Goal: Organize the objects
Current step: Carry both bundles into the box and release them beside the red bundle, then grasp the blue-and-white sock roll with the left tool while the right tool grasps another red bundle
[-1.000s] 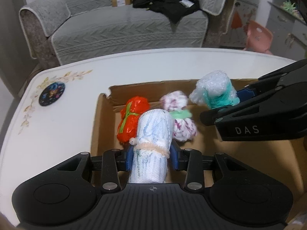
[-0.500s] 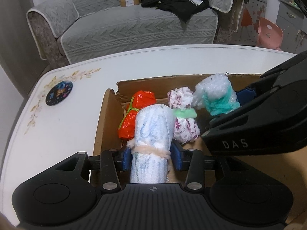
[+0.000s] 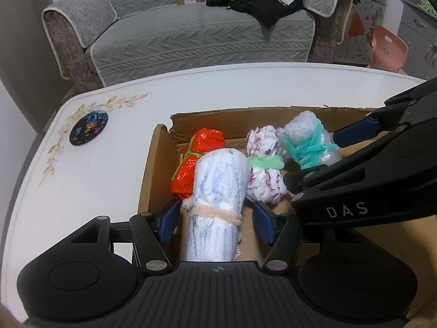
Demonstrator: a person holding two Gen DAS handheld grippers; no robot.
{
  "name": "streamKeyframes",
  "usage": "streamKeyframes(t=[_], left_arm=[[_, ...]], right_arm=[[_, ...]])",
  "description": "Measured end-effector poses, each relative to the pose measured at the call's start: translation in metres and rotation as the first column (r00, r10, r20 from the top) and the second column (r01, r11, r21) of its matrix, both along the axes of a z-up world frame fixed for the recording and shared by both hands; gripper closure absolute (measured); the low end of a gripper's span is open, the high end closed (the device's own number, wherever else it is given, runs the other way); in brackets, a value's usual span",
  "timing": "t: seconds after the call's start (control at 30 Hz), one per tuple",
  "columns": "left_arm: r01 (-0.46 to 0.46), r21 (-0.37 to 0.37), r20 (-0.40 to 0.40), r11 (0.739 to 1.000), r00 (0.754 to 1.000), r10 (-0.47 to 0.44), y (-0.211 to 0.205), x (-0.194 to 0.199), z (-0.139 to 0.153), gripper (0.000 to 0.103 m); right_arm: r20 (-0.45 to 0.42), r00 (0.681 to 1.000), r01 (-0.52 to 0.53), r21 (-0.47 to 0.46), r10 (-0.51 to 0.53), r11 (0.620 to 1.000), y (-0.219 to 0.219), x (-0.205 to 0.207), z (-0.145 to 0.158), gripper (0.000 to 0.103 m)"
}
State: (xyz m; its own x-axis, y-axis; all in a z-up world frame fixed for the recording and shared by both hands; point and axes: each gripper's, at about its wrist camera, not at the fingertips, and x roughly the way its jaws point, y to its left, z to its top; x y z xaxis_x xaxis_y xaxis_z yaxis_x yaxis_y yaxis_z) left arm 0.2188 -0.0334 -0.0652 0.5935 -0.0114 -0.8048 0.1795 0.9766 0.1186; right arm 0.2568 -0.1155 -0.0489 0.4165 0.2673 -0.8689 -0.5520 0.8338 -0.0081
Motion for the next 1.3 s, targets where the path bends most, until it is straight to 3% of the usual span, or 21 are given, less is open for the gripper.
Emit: streamKeyframes(t=[0.23,0.4,0.77,1.03,1.3], left_arm=[[-0.001,-0.001,0.002,1.0,1.0,0.001,0.001,-0.002,0.005,0.036],[-0.005,-0.015,0.019,1.0,1.0,0.005,0.005,-0.008,0.018,0.028],[0.006,-0.002,0.069,1.0,0.998,-0.006,0.008,-0.037,0.053,0.018],[0.052,-0.004,0.117,0.999,0.992,-0.051,0.014,-0.079,0.079,0.013],[0.119,-0.005,0.198,0.993,0.973,-0.116,0.035,-0.159,0.098,0.006]], right_arm=[[0.003,1.0,-0.002,0.008,0.002,1.0,-0.001,0.001,0.005,0.036],[0.019,1.0,0.0,0.026,0.0,1.0,-0.008,0.0,0.016,0.029],[0.063,0.998,-0.028,0.056,0.025,0.998,-0.012,-0.02,0.042,0.026],[0.112,0.991,-0.079,0.091,0.069,0.993,-0.018,-0.055,0.065,0.023],[0.201,0.971,-0.155,0.124,0.128,0.98,-0.05,-0.127,0.083,0.016]])
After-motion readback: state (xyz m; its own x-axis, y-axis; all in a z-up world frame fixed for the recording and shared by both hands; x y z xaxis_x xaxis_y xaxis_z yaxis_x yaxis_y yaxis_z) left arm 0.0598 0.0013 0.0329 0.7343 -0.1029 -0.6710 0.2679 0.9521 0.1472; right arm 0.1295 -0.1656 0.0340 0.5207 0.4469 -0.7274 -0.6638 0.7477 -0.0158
